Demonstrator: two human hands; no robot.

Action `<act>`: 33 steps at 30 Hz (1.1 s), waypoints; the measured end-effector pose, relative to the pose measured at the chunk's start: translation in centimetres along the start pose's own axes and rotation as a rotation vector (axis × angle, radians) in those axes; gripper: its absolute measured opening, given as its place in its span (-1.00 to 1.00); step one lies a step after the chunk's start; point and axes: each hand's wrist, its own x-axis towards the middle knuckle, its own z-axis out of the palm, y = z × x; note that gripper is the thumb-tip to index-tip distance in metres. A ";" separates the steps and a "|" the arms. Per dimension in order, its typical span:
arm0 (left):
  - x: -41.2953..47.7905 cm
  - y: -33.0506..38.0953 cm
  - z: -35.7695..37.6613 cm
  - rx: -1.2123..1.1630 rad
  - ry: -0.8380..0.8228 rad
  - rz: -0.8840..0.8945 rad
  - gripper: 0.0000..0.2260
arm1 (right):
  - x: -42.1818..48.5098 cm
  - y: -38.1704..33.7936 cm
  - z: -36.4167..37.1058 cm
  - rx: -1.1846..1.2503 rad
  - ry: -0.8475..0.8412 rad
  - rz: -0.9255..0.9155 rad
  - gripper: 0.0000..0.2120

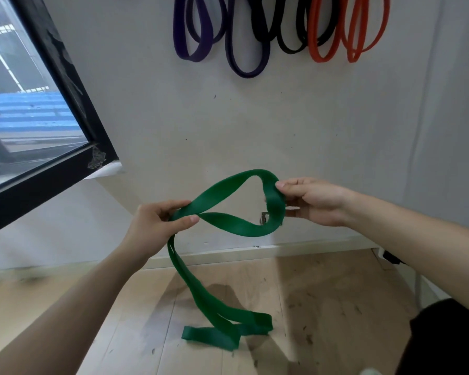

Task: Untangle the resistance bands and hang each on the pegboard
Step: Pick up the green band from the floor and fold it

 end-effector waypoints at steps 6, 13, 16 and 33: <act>0.5 -0.9 -1.0 -0.078 0.033 -0.043 -0.83 | -0.6 -0.4 -1.3 -0.091 0.028 -0.053 -0.83; 0.4 -0.7 -0.4 -0.116 0.006 -0.028 -0.81 | -0.9 0.1 -1.9 -0.338 0.069 -0.211 -0.71; 0.4 -0.2 -0.1 -0.144 0.027 -0.009 -0.78 | -0.9 0.0 -2.3 -0.590 0.097 -0.210 -0.65; -1.3 2.7 3.6 -0.098 -0.169 0.190 -0.66 | -0.7 1.7 6.7 -0.748 -0.231 -0.363 -0.61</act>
